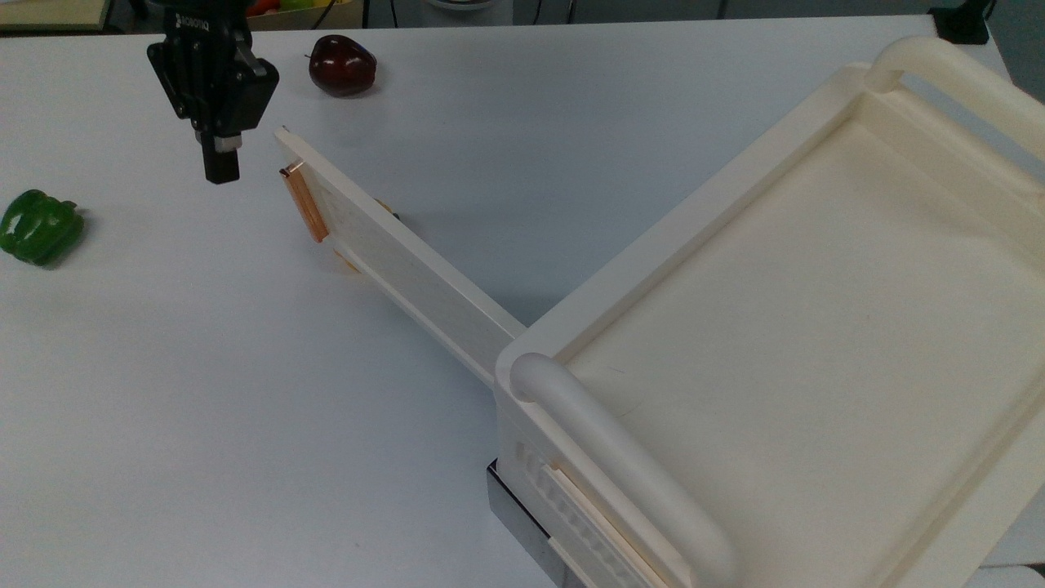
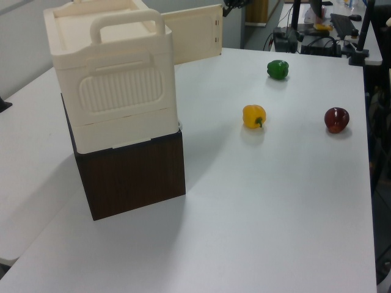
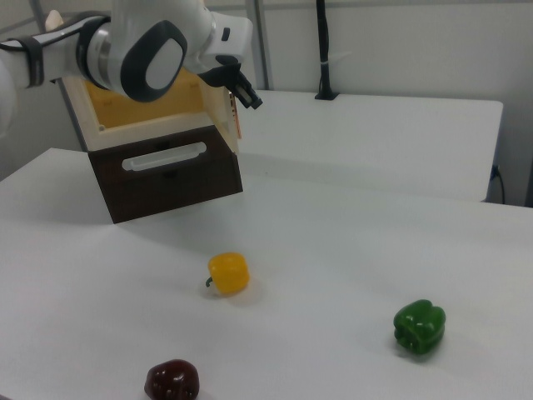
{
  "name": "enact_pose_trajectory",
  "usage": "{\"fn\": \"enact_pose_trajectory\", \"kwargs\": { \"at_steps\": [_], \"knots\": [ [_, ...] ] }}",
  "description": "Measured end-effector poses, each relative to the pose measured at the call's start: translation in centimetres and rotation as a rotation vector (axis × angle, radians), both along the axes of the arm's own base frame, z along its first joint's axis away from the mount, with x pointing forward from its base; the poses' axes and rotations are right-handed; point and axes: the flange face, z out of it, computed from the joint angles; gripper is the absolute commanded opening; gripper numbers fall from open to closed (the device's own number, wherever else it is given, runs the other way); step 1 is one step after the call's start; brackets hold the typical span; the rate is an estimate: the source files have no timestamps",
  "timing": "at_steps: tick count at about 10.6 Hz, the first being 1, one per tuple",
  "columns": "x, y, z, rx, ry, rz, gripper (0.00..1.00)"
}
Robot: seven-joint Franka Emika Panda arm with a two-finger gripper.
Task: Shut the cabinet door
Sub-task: 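Move the gripper out and down to the open cream door's outer edge, then push the cream door with the gripper, swinging it toward the cabinet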
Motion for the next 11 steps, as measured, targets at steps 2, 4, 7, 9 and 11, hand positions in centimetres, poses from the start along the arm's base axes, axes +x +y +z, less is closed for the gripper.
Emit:
{"fn": "enact_pose_trajectory", "kwargs": {
  "at_steps": [2,4,7,9,11],
  "knots": [
    [1.0,0.0,-0.5,0.029,-0.060,-0.059,0.00],
    [1.9,0.0,-0.9,0.088,-0.136,-0.143,0.00],
    [2.7,1.3,-1.9,0.135,-0.138,-0.178,0.00],
    [3.2,4.1,-2.9,0.146,-0.123,-0.146,0.00],
    [3.5,6.9,-3.6,0.168,-0.107,-0.116,0.00]
  ]
}}
